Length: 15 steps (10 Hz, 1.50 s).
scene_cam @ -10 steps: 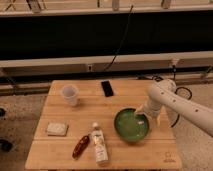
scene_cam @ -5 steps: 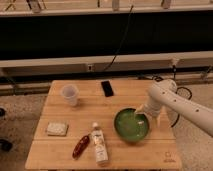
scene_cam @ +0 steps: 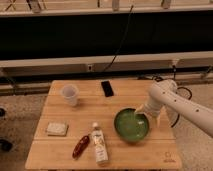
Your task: Drag the ceramic bowl in a circle
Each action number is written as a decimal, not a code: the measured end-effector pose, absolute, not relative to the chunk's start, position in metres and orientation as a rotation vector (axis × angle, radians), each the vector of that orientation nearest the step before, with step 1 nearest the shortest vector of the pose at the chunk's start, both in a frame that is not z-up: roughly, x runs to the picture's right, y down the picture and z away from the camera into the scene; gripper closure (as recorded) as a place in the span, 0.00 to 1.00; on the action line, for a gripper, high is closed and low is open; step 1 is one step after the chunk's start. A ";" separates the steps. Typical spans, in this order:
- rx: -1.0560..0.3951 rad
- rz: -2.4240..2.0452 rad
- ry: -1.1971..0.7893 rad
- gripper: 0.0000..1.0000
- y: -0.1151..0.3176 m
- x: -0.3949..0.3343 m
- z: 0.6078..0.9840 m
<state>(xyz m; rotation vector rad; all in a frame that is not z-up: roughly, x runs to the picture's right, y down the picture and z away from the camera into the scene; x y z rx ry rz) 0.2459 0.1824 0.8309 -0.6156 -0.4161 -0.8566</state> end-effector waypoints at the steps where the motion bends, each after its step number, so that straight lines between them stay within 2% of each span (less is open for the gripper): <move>1: -0.614 -0.855 -0.419 0.20 0.182 0.246 0.832; 15: -0.602 -0.839 -0.447 0.20 0.178 0.245 0.837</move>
